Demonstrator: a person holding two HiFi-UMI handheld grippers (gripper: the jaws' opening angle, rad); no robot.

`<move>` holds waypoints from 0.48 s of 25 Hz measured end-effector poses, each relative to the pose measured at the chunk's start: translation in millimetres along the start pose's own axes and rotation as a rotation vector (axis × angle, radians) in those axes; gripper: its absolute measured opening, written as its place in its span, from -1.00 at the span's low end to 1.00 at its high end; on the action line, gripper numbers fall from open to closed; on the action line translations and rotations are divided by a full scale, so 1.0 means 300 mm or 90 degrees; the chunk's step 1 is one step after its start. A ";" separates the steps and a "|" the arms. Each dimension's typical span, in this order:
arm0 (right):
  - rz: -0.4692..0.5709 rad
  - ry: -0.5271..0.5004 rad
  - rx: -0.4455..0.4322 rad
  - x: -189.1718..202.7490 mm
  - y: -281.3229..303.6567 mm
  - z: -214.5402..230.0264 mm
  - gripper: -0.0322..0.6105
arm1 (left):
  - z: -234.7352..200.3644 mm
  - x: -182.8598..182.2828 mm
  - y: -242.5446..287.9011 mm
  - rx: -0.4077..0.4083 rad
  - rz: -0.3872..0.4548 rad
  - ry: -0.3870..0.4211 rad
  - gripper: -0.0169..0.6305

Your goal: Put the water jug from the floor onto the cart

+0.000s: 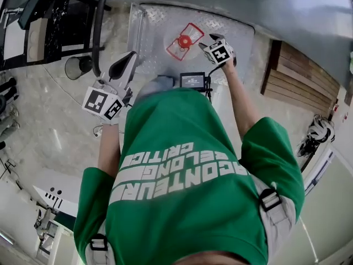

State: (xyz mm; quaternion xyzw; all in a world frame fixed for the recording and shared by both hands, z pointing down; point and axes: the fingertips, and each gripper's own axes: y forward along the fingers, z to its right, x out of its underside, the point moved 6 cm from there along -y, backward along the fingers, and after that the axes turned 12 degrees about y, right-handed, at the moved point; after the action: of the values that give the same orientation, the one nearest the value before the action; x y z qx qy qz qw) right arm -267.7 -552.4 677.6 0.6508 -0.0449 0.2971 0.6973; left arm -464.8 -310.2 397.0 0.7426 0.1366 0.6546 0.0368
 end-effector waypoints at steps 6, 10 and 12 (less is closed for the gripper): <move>0.158 0.022 0.070 0.031 -0.386 0.080 -0.81 | 0.137 0.016 0.100 0.061 0.028 0.016 -0.90; 0.243 0.021 0.109 0.108 -0.624 0.108 -0.92 | 0.261 0.027 0.179 0.104 0.036 0.032 -0.90; 0.277 0.020 0.128 0.172 -0.741 0.096 -0.92 | 0.336 0.034 0.201 0.126 0.030 0.031 -0.90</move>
State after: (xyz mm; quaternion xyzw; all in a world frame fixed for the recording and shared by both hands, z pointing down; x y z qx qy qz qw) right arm -110.9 -555.8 509.4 0.6872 -0.1432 0.4533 0.5493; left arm -355.3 -353.0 406.7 0.7293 0.1835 0.6568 -0.0555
